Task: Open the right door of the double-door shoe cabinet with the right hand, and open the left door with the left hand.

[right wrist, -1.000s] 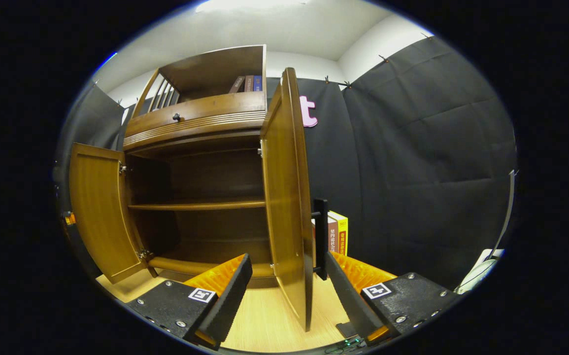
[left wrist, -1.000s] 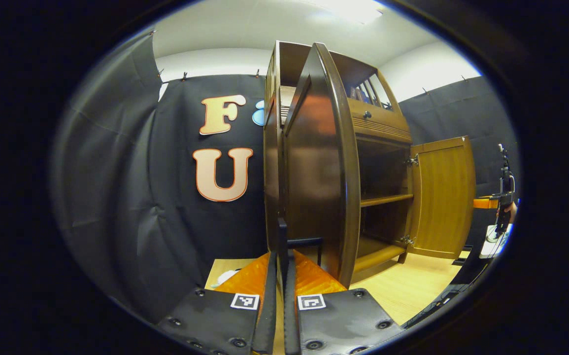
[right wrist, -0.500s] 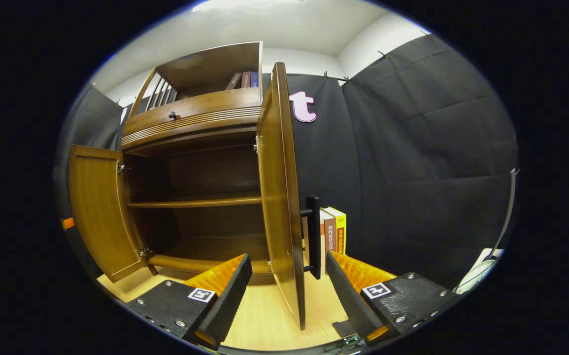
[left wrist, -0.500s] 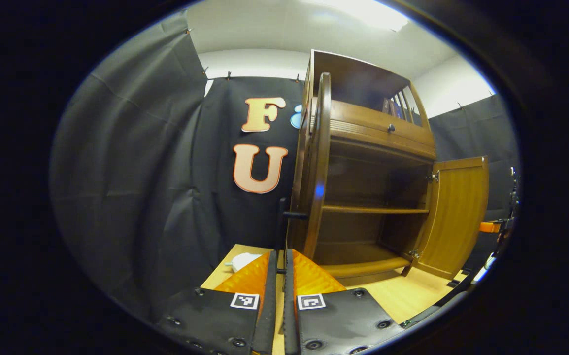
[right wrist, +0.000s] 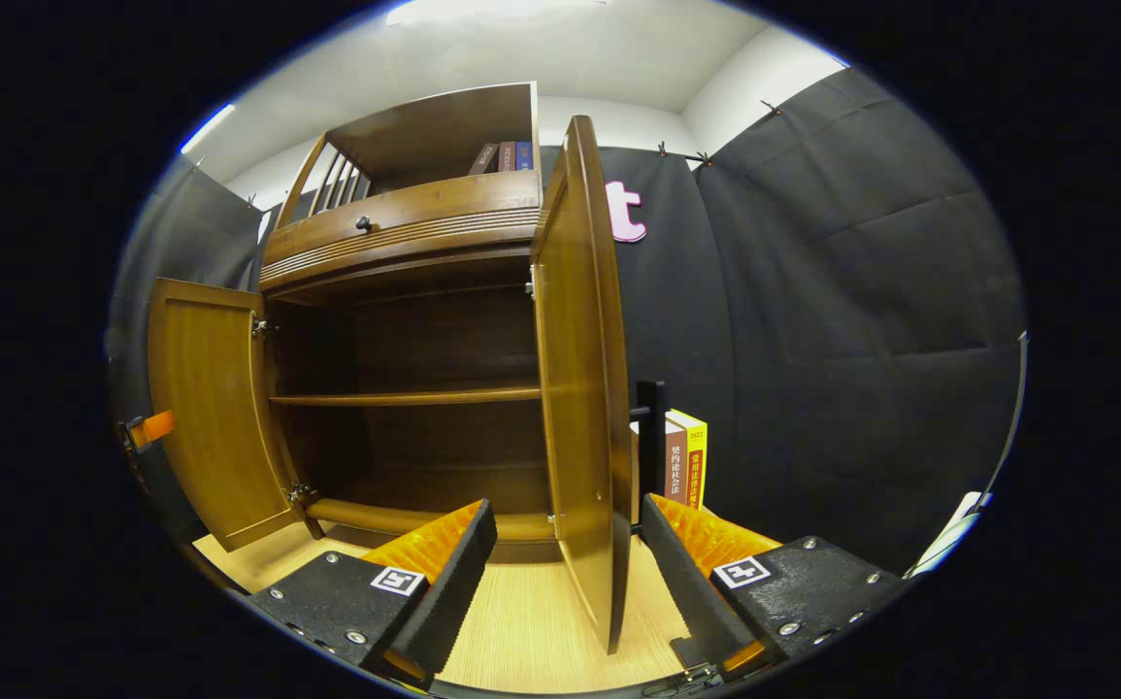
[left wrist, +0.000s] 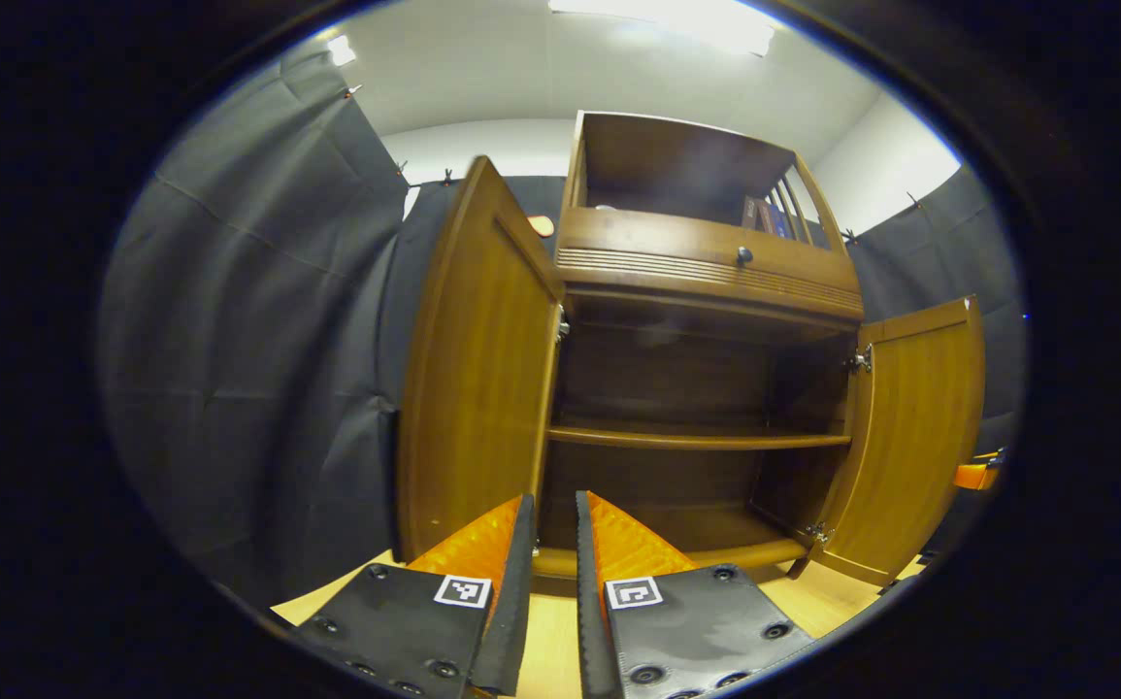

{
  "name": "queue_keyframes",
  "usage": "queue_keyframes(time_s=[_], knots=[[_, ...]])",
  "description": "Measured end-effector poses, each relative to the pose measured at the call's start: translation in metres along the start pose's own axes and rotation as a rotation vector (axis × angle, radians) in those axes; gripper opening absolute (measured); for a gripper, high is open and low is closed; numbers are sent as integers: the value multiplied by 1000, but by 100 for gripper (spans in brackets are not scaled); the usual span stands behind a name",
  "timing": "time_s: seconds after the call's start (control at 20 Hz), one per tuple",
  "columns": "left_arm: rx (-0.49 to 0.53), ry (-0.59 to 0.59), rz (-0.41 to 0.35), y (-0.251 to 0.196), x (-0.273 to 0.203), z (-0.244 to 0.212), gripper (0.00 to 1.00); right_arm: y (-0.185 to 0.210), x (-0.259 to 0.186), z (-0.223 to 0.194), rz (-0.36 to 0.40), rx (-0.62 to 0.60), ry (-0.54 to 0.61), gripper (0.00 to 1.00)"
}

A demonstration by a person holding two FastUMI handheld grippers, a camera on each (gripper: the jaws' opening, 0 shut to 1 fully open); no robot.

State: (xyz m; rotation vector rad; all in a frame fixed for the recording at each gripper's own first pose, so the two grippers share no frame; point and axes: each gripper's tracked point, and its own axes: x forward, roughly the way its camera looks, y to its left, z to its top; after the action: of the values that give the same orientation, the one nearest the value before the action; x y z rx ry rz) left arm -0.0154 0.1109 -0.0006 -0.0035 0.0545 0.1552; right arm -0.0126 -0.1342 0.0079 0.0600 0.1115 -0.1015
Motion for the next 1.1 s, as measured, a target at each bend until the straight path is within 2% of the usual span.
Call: queue_keyframes(time_s=[0.1, 0.15, 0.25, 0.3, 0.35, 0.4, 0.5, 0.55, 0.6, 0.75, 0.95, 1.1], knots=[[-28, 55, -20, -19, 9, -18, 39, 5, -4, -6, 10, 11, 5, 93], [-32, 66, -12, -23, 11, -23, 37, 8, -6, -6, 16, 27, 4, 93], [-5, 66, 7, -28, 15, -28, 57, 13, -10, -5, 26, 53, 3, 93], [20, 69, 12, -32, 15, -31, 66, 16, -13, -2, 33, 50, -3, 86], [44, 72, 16, -33, 17, -33, 76, 15, -14, -1, 33, 41, -5, 93], [58, 76, 12, -35, 16, -35, 86, 14, -15, -1, 31, 31, -5, 93], [61, 82, 3, -38, 13, -36, 90, 11, -17, 1, 29, 12, -7, 93], [59, 83, 3, -40, 12, -36, 93, 11, -17, 1, 29, 12, -7, 99], [54, 81, 2, -41, 11, -35, 95, 11, -16, 1, 30, 16, -7, 93], [31, 70, 8, -41, 10, -30, 94, 11, -13, 0, 37, 24, -6, 93], [24, 62, 10, -40, 8, -26, 100, 14, -10, 0, 48, 19, -9, 93], [-13, 66, 22, -34, 8, -23, 100, 19, -9, -2, 60, 17, -7, 93]])
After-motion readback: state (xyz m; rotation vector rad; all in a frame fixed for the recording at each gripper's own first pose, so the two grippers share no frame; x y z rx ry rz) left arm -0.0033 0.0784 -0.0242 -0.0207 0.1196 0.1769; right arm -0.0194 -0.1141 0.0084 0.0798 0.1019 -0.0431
